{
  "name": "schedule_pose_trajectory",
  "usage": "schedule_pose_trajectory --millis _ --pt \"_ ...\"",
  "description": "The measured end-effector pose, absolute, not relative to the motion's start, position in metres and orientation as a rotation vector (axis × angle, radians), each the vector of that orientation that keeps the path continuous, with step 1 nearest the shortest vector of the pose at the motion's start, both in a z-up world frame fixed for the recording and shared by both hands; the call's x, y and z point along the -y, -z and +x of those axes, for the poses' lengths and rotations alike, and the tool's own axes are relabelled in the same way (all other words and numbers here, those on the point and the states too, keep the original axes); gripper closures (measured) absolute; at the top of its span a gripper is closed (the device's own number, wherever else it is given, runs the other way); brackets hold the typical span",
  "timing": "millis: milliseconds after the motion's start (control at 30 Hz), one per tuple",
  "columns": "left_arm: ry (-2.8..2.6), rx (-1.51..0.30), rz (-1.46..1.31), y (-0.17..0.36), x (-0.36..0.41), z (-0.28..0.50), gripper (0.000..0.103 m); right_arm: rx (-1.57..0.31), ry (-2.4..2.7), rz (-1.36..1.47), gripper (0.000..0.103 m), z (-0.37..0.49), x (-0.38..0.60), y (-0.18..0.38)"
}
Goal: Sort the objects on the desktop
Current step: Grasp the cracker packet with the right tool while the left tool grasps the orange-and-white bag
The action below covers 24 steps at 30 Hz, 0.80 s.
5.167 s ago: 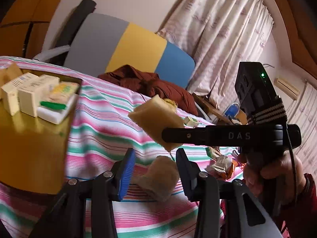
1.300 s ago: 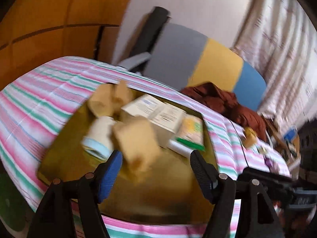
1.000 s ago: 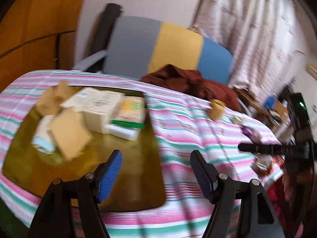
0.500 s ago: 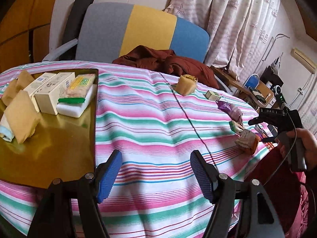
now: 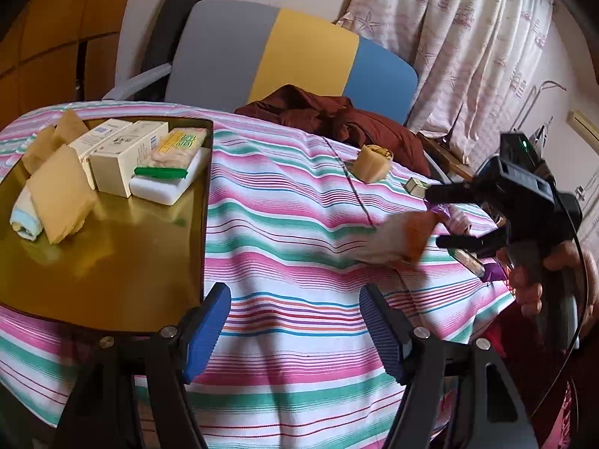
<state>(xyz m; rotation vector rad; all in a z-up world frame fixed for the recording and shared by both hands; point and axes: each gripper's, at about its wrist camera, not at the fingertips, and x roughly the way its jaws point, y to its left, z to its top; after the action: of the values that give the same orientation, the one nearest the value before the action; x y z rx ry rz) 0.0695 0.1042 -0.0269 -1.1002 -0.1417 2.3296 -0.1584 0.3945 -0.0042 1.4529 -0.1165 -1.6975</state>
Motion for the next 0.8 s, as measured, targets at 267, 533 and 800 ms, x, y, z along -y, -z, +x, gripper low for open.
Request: schedule_pose_trajectory --millis 267,533,800 --pt "-2.305 0.116 -1.09 0.028 -0.113 0.075 0.031 -0.18 2.169 1.527 0.001 -0.227 -0.467 0.002" --pt "-2.266 0.082 -1.1 0.031 -0.131 0.083 0.031 -0.213 2.174 1.707 0.0 -0.303 -0.511 0.038" --pt "-2.258 0.061 -1.124 0.036 -0.136 0.081 0.031 -0.095 1.991 1.694 0.0 -0.294 -0.508 0.058"
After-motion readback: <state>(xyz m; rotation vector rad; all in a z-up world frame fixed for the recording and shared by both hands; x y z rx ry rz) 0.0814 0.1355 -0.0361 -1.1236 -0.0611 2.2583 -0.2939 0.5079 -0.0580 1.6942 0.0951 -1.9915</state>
